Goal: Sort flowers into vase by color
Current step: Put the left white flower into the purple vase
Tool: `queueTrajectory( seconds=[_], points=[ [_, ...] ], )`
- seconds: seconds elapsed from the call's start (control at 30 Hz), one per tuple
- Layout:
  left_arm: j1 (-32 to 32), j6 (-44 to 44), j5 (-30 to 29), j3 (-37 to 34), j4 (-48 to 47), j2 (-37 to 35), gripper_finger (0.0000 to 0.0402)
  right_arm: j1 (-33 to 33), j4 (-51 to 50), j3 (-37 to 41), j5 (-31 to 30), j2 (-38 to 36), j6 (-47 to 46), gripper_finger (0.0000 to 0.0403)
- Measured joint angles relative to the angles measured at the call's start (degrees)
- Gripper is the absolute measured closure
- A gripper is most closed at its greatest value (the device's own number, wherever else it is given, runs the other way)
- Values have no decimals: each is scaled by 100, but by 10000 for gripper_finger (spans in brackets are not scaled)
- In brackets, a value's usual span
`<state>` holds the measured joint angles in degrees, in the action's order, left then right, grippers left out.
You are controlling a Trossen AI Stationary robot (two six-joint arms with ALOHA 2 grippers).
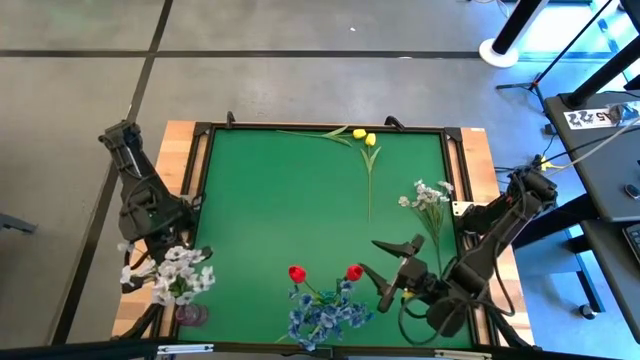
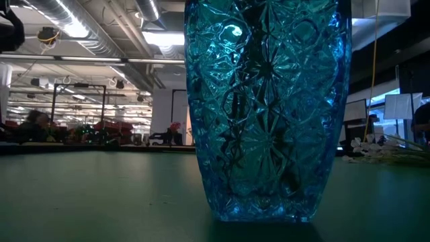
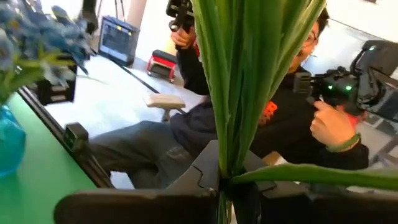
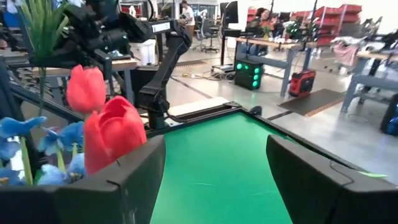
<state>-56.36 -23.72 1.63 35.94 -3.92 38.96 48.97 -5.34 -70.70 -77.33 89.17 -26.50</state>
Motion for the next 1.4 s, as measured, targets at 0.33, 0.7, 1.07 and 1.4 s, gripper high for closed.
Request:
queueTrajectory(
  seconds=[0.33, 0.7, 1.07, 1.4],
  points=[
    [-895, 213, -917, 0, -401, 7, 384, -62, -21, 0, 193, 15, -29, 123],
    [-1373, 743, -1448, 0, -429, 31, 383, -64, -25, 0, 342, 15, -29, 123],
    [-1371, 774, -1478, 0, -437, 31, 382, -64, -42, 0, 342, 15, -27, 123],
    [-1371, 588, -1452, 470, -1053, -53, 382, -75, -36, 0, 289, 13, -25, 123]
  ],
)
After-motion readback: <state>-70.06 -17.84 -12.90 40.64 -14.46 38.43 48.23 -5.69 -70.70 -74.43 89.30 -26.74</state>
